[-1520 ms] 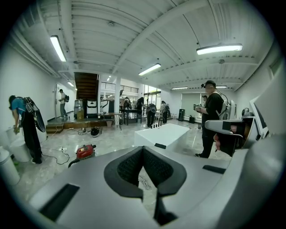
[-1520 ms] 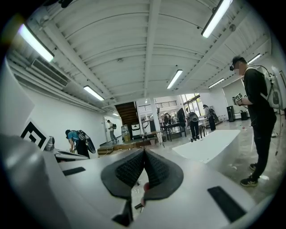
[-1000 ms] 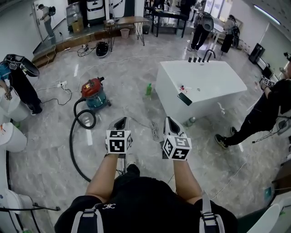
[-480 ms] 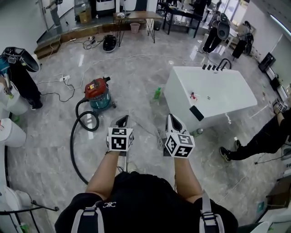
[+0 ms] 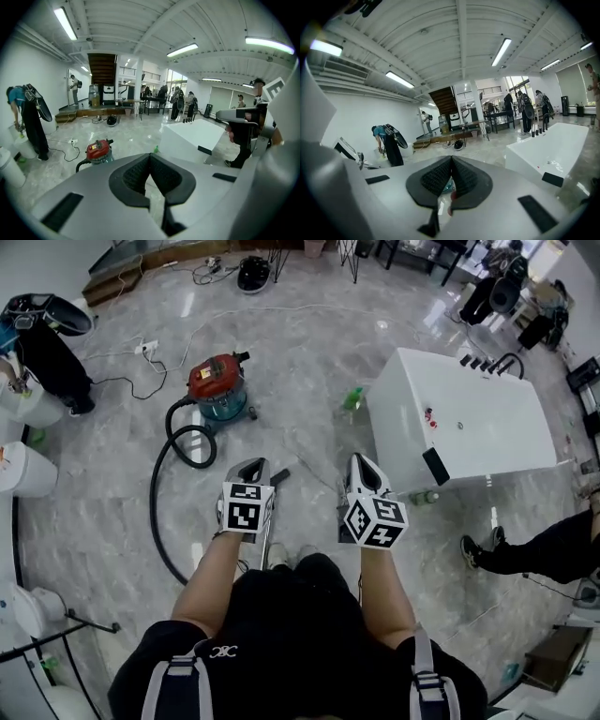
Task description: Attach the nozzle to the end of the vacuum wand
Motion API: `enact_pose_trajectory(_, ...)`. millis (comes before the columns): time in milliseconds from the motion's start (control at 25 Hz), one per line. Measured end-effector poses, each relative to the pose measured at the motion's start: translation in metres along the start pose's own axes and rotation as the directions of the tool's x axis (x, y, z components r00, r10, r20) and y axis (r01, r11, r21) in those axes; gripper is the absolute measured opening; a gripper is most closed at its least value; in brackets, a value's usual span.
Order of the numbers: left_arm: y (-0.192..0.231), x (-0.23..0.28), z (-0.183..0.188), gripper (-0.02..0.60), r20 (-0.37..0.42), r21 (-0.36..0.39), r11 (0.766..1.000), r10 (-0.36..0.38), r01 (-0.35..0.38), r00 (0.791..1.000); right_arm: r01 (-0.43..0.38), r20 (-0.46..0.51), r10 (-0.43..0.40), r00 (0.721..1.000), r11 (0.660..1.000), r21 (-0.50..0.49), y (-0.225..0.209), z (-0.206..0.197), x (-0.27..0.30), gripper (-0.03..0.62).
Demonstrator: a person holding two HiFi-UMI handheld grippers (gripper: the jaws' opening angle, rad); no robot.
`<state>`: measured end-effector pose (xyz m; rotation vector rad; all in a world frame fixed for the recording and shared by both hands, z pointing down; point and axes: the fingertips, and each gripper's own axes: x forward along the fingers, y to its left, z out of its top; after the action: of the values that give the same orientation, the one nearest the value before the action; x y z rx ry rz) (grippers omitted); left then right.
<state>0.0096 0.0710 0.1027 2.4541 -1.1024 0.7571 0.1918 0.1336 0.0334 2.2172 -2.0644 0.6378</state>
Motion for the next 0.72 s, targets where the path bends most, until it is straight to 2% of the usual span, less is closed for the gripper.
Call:
enact_pose_trajectory(280,0.042,0.059,-0.069,0.009,-0.156,-0.057,0.998,-0.006,-0.002,0.988,-0.047,-0.138,0.051,0.989,0.998,0.032,-0.001,-0.051,0.073,0.009)
enact_pose_trajectory(400,0.06,0.1,-0.113,0.011,-0.23,-0.07,0.997,-0.008,-0.008,0.973,-0.084,-0.213,0.091,0.973,0.996,0.042,-0.002,-0.092,0.116,0.009)
enact_pose_trajectory(560,0.088,0.169,-0.177,0.012,-0.29,-0.123,0.992,-0.021,-0.015,0.957,-0.136,-0.291,0.138,0.947,0.99,0.028,-0.008,-0.152,0.181,0.009)
enact_pose_trajectory(640,0.091,0.204,-0.226,0.024,-0.348,-0.148,0.989,-0.052,0.0,0.936,-0.163,-0.341,0.165,0.925,0.986,0.034,-0.013,-0.192,0.209,0.009)
enact_pose_trajectory(680,0.09,0.222,-0.257,0.047,-0.389,-0.159,0.987,-0.074,0.012,0.918,-0.178,-0.37,0.18,0.911,0.983,0.041,-0.015,-0.214,0.222,0.009)
enact_pose_trajectory(720,0.09,0.24,-0.289,0.099,-0.432,-0.168,0.985,-0.097,0.025,0.897,-0.192,-0.394,0.195,0.898,0.98,0.046,-0.017,-0.237,0.234,0.009)
